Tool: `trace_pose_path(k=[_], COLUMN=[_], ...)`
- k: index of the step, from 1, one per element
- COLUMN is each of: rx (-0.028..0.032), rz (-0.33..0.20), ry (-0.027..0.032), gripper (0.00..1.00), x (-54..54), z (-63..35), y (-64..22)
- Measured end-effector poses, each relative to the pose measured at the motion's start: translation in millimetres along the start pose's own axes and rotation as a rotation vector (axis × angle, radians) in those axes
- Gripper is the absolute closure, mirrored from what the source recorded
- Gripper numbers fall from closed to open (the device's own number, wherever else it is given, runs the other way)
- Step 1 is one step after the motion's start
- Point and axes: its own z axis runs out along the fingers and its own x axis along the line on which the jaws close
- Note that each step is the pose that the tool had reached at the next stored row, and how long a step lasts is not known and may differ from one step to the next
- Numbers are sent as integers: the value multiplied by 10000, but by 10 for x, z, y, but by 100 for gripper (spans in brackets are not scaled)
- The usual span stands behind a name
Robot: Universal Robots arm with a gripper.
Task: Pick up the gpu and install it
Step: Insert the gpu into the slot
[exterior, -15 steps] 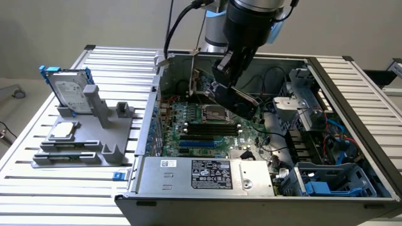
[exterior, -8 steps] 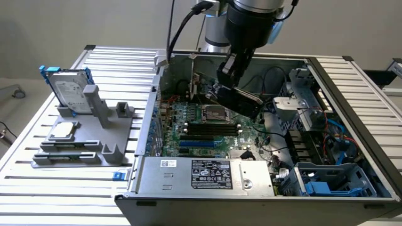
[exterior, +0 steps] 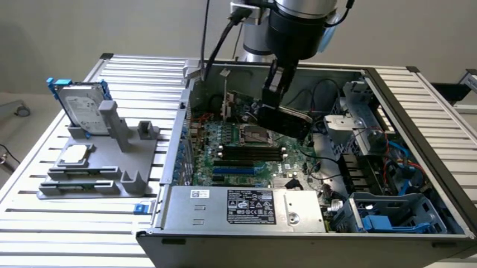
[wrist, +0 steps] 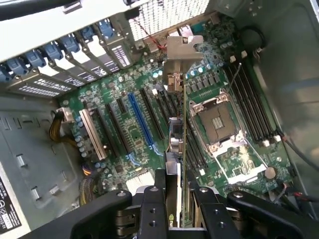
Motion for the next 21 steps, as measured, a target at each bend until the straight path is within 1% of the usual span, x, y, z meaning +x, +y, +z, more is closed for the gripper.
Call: trace_pose_path(k=[17, 19, 21], rx=[-50, -54, -53], rz=[-3088, -3344, -3455], ry=[209, 220, 216], gripper=[74, 74, 74], x=[1, 2, 5], z=[80, 87, 100], y=[-6, -3, 22])
